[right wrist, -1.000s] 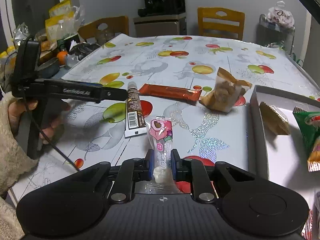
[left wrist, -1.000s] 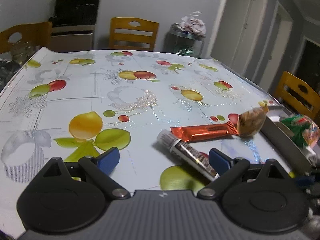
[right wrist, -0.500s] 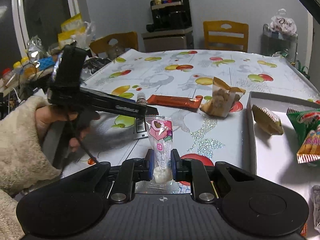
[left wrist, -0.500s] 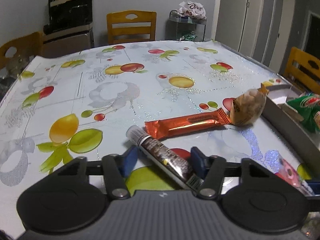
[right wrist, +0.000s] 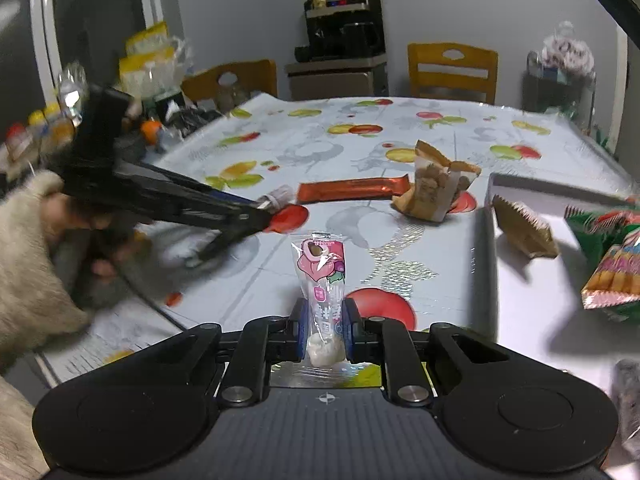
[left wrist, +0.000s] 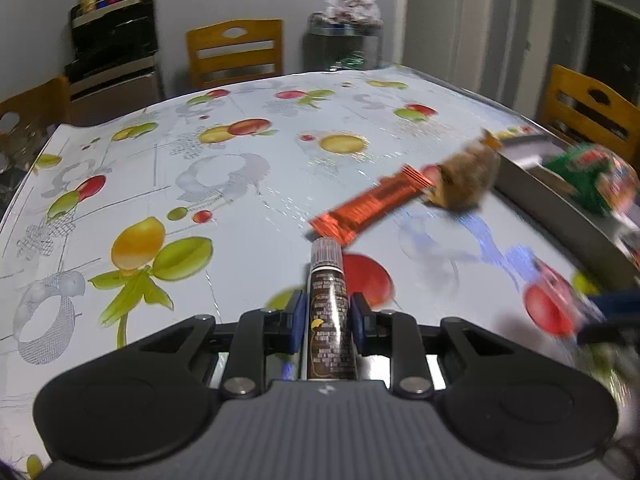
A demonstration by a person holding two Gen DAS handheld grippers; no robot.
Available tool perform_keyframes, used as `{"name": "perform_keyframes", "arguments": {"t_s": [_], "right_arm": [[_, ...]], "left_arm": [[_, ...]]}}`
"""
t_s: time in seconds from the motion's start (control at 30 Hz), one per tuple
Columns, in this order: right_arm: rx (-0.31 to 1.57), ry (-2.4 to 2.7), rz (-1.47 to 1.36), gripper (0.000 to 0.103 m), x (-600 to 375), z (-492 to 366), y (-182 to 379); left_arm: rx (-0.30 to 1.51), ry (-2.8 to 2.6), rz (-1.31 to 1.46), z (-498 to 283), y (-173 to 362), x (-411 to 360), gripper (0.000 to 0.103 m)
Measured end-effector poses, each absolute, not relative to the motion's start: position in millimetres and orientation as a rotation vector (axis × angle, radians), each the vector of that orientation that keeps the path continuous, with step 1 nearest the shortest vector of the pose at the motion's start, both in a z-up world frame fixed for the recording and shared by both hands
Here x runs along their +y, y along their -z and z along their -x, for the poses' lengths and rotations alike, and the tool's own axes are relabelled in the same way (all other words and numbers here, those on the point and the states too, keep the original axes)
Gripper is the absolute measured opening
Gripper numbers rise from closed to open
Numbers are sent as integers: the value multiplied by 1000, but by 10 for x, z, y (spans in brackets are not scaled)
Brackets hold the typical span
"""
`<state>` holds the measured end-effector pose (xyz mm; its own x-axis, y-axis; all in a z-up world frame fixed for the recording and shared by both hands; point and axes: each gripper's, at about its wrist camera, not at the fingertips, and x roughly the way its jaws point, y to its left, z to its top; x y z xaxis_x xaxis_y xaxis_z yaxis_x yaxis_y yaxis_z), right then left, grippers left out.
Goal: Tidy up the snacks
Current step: 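Lift both tubes and carry them toward the grey tray with both tools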
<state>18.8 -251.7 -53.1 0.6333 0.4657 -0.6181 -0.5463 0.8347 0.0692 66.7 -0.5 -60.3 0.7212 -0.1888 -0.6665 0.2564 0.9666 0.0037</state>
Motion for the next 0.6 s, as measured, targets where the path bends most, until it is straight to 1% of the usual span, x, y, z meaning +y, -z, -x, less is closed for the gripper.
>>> {"name": "perform_keyframes", "arguments": {"t_s": [0.27, 0.43, 0.6], "right_arm": [[701, -541, 175, 20, -2458, -211, 627], [709, -531, 186, 21, -2410, -230, 649], [703, -536, 197, 30, -2375, -225, 658]], "left_arm": [[703, 447, -213, -243, 603, -217, 22], [677, 497, -261, -152, 614, -357, 22], [678, 500, -207, -198, 634, -380, 25]]}}
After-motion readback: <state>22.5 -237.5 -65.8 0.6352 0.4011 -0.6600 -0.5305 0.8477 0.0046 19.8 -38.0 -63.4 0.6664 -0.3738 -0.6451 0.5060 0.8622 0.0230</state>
